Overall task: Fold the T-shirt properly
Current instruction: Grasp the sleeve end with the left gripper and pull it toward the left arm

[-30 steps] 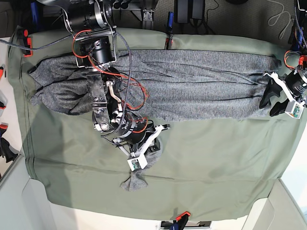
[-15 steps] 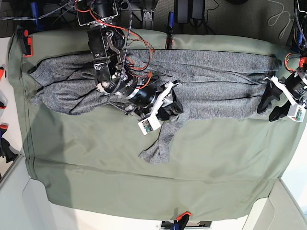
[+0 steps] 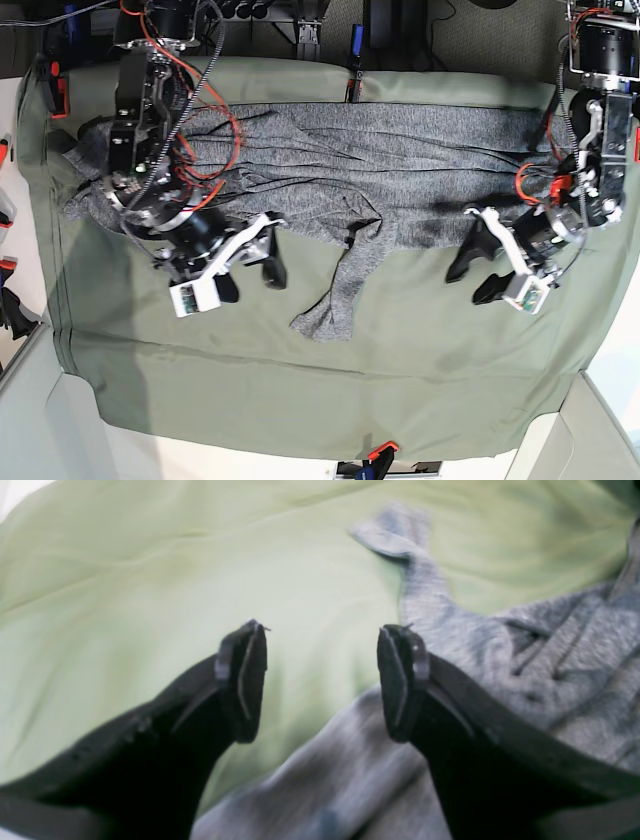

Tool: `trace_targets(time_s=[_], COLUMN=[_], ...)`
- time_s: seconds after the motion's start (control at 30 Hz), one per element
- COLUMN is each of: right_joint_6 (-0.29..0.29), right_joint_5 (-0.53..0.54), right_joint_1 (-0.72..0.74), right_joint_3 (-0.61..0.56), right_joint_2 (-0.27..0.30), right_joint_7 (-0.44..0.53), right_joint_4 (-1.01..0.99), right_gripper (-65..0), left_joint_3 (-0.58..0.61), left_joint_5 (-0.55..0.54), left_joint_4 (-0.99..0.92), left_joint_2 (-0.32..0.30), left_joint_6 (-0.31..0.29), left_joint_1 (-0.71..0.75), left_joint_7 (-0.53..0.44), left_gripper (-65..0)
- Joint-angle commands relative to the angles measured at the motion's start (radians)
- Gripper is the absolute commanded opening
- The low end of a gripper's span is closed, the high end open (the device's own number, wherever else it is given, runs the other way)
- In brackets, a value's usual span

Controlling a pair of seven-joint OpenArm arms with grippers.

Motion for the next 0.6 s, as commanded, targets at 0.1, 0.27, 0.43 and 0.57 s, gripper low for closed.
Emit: trace_targets(time_s=[0.1,0.27,0.43,0.57], right_joint_6=[0.003,0.008,0.037,0.037], right_joint_5=[0.040,0.161,0.287,0.296], right_joint_1=[-0.019,-0.101,-0.160,-0.169], right_joint_3=[0.123,0.257,0.367,0.384], right_joint_2=[0.032,0.104,0.137,0.137], right_joint_7=[0.008,0.004,-0.003,-0.009], right_joint_4=[0.018,0.018,0.018,0.018], right_gripper=[-24.5,-24.5,-24.5,-24.5], left_joint_3=[0.101,0.116,0.116,0.116], left_joint_5=[0.114,0.098,0.037,0.048], left_joint_4=[-0.100,-0.330,-0.408,-0.453], left_joint_2=[0.070,0.199,0.288,0.326], left_joint_6=[0.113,0.068,0.049,0.049], left_joint_1=[-0.124,-0.259,-0.316,-0.323], left_joint_7=[-0.056,-0.061,-0.046,-0.045], left_gripper=[-27.2,-27.2,-27.2,-27.2])
